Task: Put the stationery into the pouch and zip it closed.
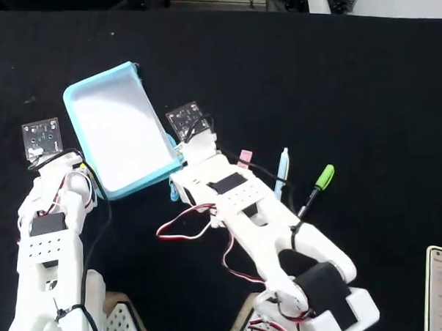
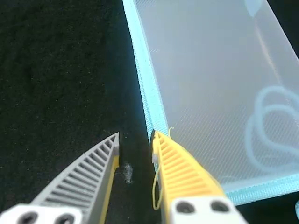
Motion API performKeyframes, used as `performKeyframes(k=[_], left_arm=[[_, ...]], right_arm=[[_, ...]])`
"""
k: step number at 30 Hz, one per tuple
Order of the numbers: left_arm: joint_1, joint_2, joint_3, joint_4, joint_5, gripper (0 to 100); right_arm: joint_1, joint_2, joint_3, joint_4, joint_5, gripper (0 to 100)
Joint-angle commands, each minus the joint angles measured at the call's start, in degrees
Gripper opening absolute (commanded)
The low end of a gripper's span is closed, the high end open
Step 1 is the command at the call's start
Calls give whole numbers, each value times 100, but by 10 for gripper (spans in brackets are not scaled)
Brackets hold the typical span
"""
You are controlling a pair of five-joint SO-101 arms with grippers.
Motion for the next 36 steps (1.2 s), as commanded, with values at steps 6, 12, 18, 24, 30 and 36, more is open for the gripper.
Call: performKeyframes(k=[6,12,18,24,30,36], left_arm=[[-48,9,-418,-70,44,120],[-48,9,-418,-70,44,120],[-48,9,-418,-79,44,120],[-48,9,-418,-88,44,120],[-48,-404,-312,-53,44,120],[-40,-1196,92,-53,44,120]], right_arm=[[26,75,-321,35,-149,163],[18,690,-752,237,-941,166],[-44,1332,-1710,1231,-985,166],[-132,1288,-1921,1415,-985,163],[-378,910,-1385,914,-985,163],[-510,910,-1077,360,-985,163]])
